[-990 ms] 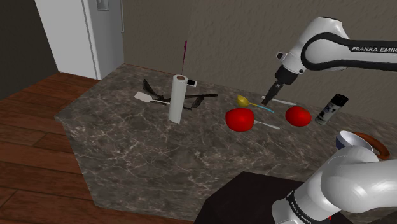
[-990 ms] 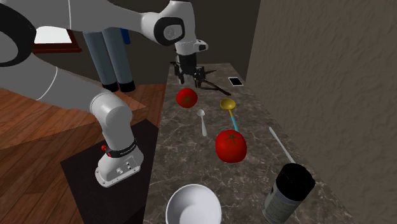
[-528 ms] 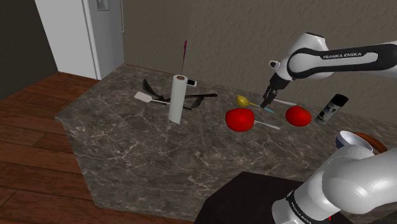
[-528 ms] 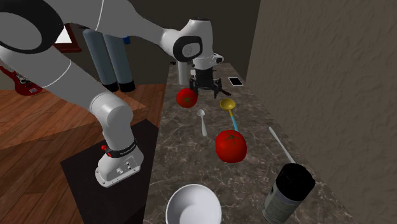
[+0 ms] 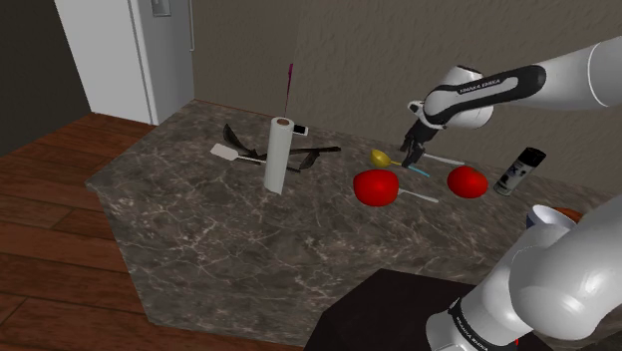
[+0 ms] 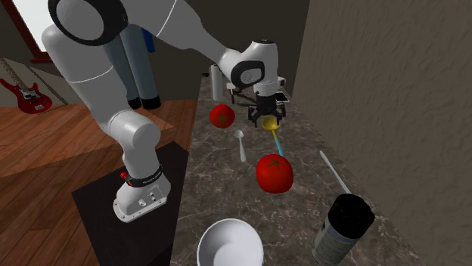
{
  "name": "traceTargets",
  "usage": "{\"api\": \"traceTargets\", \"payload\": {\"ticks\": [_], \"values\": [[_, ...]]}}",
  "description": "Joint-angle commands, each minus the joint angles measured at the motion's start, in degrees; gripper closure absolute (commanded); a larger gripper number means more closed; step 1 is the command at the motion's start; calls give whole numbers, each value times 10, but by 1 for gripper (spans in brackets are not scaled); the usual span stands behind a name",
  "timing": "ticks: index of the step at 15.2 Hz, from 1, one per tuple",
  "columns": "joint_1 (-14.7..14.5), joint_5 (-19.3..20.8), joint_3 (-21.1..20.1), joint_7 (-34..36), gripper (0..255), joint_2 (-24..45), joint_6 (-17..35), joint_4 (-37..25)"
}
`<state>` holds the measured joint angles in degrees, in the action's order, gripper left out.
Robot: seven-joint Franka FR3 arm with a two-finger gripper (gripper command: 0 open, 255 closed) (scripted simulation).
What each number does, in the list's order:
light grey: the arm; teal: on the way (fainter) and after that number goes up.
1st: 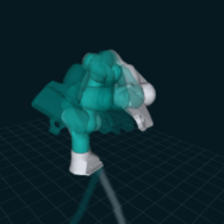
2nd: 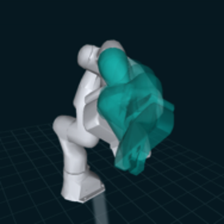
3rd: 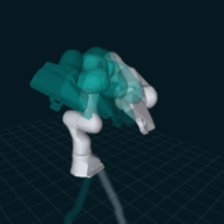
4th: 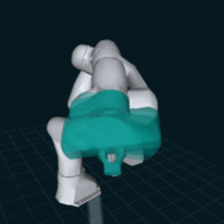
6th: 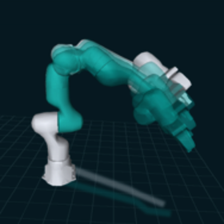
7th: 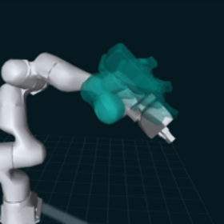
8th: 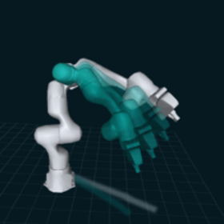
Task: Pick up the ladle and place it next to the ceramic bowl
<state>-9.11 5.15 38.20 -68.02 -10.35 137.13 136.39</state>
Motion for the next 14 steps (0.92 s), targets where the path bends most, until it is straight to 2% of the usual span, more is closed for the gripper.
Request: {"api": "traceTargets", "payload": {"ticks": [1, 2, 6, 10, 14], "values": [[-17, -45, 24, -77, 0, 55, 27, -24], [-22, -75, 32, -118, 0, 85, 36, -41], [-20, -103, 29, -139, 0, 110, 57, -38], [-18, -151, 25, -172, 0, 150, 86, -36], [-17, -151, 24, -172, 0, 150, 86, -36]]}}
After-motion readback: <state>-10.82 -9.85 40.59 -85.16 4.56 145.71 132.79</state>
